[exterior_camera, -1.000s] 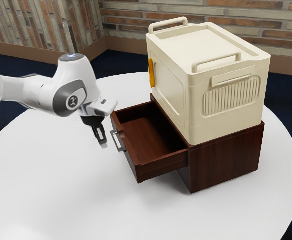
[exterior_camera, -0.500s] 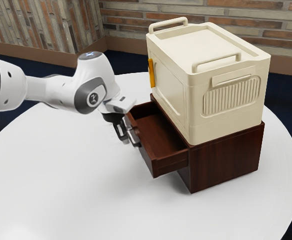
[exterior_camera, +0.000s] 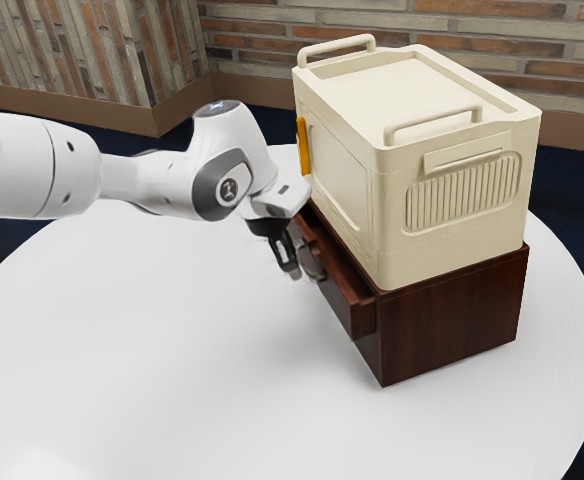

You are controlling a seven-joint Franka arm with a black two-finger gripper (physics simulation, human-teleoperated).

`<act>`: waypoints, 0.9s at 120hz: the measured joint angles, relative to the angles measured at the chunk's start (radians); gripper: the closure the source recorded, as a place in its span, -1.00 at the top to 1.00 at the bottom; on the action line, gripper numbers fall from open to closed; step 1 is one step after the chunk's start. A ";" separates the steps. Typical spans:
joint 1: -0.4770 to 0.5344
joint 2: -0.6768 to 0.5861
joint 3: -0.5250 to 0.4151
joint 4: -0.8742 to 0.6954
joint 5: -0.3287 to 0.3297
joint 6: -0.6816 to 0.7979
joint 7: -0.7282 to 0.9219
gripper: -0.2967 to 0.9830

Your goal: Push the drawer handle with one arm to close the drawer

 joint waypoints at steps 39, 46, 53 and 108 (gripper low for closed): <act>-0.007 0.046 -0.030 0.076 -0.007 0.023 0.012 -0.68; -0.009 0.048 -0.030 0.081 -0.007 0.027 0.014 -0.68; -0.010 0.047 -0.030 0.077 -0.010 0.029 0.016 -0.69; 0.025 -0.307 0.156 0.146 0.109 -0.511 -0.100 -0.49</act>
